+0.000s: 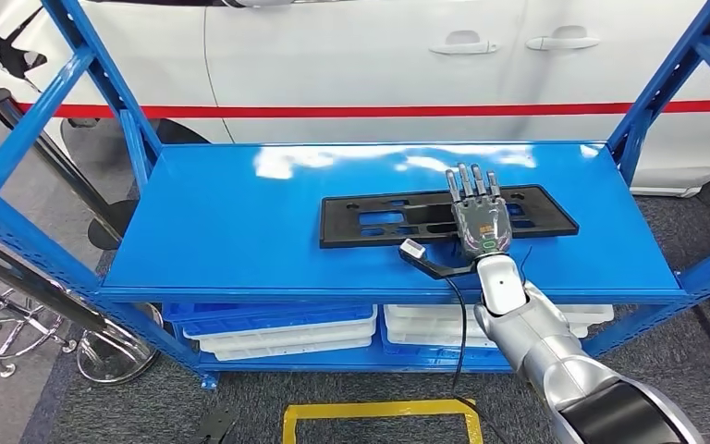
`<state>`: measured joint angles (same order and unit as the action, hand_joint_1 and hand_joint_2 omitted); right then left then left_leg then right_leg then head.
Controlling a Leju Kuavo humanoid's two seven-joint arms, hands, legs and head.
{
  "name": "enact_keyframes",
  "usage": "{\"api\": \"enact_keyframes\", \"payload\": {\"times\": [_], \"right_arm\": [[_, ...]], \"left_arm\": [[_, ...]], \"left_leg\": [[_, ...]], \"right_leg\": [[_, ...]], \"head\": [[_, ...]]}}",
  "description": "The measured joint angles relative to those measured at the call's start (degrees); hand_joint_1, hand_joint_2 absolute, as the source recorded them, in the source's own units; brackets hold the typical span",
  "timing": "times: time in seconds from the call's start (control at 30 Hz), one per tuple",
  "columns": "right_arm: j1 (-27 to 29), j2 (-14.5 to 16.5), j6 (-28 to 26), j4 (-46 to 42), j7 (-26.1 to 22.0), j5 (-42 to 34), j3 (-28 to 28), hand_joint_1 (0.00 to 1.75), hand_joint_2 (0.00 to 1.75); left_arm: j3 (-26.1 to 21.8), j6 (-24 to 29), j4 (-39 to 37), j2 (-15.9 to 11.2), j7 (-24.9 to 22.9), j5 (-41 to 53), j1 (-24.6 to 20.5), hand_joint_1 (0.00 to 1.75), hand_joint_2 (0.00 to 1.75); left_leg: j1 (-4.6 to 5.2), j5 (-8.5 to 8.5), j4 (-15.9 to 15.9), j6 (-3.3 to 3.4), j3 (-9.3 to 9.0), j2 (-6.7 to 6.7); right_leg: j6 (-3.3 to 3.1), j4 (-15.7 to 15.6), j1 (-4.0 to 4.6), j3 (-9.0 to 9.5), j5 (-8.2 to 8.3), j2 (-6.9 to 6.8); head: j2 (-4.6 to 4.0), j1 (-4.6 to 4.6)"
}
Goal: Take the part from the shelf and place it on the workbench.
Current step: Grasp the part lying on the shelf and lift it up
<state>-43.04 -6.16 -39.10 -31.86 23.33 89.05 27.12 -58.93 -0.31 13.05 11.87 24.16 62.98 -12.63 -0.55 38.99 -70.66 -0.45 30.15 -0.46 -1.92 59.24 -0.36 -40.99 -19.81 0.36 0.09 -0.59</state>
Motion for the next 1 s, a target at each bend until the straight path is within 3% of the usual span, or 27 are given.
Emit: {"api": "enact_keyframes", "payload": {"times": [0.03, 0.07, 0.1, 0.2, 0.27, 0.37, 0.43, 0.5, 0.57, 0.6, 0.7, 0.77, 0.9, 0.93, 1.0], "right_arm": [[0.0, 0.0, 0.0, 0.0, -0.2, 0.0, 0.0, 1.33, 1.75], [0.0, 0.0, 0.0, 0.1, -0.5, 0.0, 0.0, 1.75, 1.75], [0.0, 0.0, 0.0, 0.2, -1.0, 0.0, 0.0, 1.75, 1.75], [-0.1, 0.1, 0.0, 0.3, -2.3, 0.0, -0.3, 1.75, 1.75], [-0.2, 0.1, 0.0, 0.3, -2.9, 0.0, -0.6, 1.75, 1.75], [-0.3, 0.3, 0.0, 0.0, -3.3, 0.0, -0.8, 1.75, 1.75], [-0.5, 0.3, 0.0, -0.2, -3.4, 0.0, -1.0, 1.75, 1.75], [-0.6, 0.3, 0.0, -0.2, -3.5, 0.0, -1.2, 1.75, 1.75], [-0.4, 0.3, 0.0, -0.2, -3.5, 0.0, -1.3, 1.75, 1.75], [-0.3, 0.3, 0.0, -0.2, -3.5, 0.0, -1.4, 1.75, 1.75], [-0.4, 0.3, 0.0, -0.5, -3.7, 0.0, -1.6, 1.75, 1.75], [-0.6, 0.4, 0.0, -0.8, -3.8, 0.0, -1.9, 1.75, 1.75], [-0.5, 0.5, 0.0, -1.7, -3.9, 0.0, -2.3, 1.75, 1.75], [-0.5, 0.5, 0.0, -2.0, -4.0, 0.0, -2.3, 1.75, 1.75], [-0.4, 0.5, 0.0, -2.2, -4.0, 0.0, -2.5, 1.75, 1.75]], "left_arm": [[0.0, 0.1, 0.0, 0.0, 0.0, 0.0, 0.0, 0.00, 0.00], [0.0, 0.2, 0.0, 0.0, 0.0, -0.1, 0.0, 0.00, 0.00], [0.0, 0.3, 0.0, 0.0, 0.0, -0.2, 0.0, 0.00, 0.00], [0.0, 0.6, 0.0, 0.0, 0.1, -0.6, -0.3, 0.00, 0.00], [0.0, 0.7, 0.0, -0.1, 0.2, -0.8, -0.7, 0.00, 0.00], [0.0, 1.0, 0.0, 0.0, 0.3, -1.2, -0.8, 0.00, 0.00], [0.0, 1.1, 0.0, 0.1, 0.3, -1.3, -1.0, 0.00, 0.00], [0.0, 1.1, 0.0, 0.1, 0.3, -1.3, -1.1, 0.00, 0.00], [0.0, 1.1, 0.0, 0.1, 0.3, -1.3, -1.0, 0.00, 0.00], [0.0, 1.1, -0.1, 0.1, 0.3, -1.3, -0.9, 0.00, 0.00], [0.0, 1.3, -0.1, 0.1, 0.2, -1.4, -1.0, 0.00, 0.00], [0.0, 1.4, -0.1, 0.1, 0.1, -1.4, -1.1, 0.00, 0.00], [0.0, 1.5, -0.1, 0.1, 0.0, -1.5, -1.3, 0.00, 0.00], [0.0, 1.5, -0.1, 0.1, 0.1, -1.5, -1.3, 0.00, 0.00], [0.0, 1.5, -0.1, 0.1, 0.1, -1.5, -1.3, 0.00, 0.00]], "left_leg": [[0.00, 1.31, -1.9, -0.01, 1.76, 0.01], [0.03, 1.31, -2.5, 0.10, 2.81, 0.01], [0.13, -0.10, -1.2, 0.39, 2.97, 0.02], [0.81, -6.99, 8.8, 2.35, 0.26, 0.41], [1.33, -8.40, 12.4, 3.29, -0.54, 0.79], [1.35, -10.03, 14.1, 4.11, -0.86, 0.84], [0.80, -11.50, 15.5, 4.34, -1.32, 0.97], [0.50, -11.97, 15.8, 4.34, -1.29, 1.03], [0.24, -11.89, 15.6, 4.09, -1.20, 1.02], [0.04, -11.73, 15.5, 3.83, -1.21, 1.00], [-0.54, -10.52, 14.2, 2.36, -1.16, 0.90], [-0.55, -9.75, 13.4, 1.35, -0.94, 0.86], [-0.79, -8.40, 12.5, 0.17, -0.98, 0.89], [-0.84, -7.28, 10.6, -0.03, -0.14, 0.88], [-0.87, -4.07, 3.0, -0.25, 3.75, 0.85]], "right_leg": [[-0.11, 0.0, 0.18, 0.00, -0.08, 0.05], [-0.19, 0.0, 0.38, 0.05, -0.13, 0.08], [-0.22, 0.0, 0.61, 0.14, -0.15, 0.11], [-0.18, 0.0, 1.20, 0.39, -0.06, 0.07], [0.37, -0.3, 1.02, 0.33, 0.39, -0.05], [1.51, -1.0, 0.79, 0.27, 1.04, -0.14], [2.18, 1.6, 0.82, -0.87, -1.04, -0.07], [2.96, 8.7, 0.20, -3.62, -5.13, -0.05], [3.76, 14.0, -0.55, -5.46, -7.17, -0.14], [4.14, 13.6, -0.91, -4.92, -6.63, -0.22], [4.99, 3.6, -1.57, 1.04, -2.76, -0.48], [4.36, 0.0, -1.37, 3.07, -2.66, -0.46], [2.24, 0.1, -1.08, 3.46, -3.60, -0.35], [1.86, 0.0, -1.16, 3.71, -3.73, -0.40], [1.32, -0.1, -1.06, 4.04, -4.02, -0.48]], "head": [[-0.01, 0.00], [-0.01, 0.01], [-0.01, 0.00], [-0.01, -0.03], [-0.01, -0.03], [-0.01, -0.04], [-0.01, -0.10], [0.00, -0.13], [0.00, -0.13], [0.00, -0.13], [0.00, -0.15], [0.00, -0.08], [-0.01, 0.02], [-0.01, 0.03], [0.00, 0.05]]}}
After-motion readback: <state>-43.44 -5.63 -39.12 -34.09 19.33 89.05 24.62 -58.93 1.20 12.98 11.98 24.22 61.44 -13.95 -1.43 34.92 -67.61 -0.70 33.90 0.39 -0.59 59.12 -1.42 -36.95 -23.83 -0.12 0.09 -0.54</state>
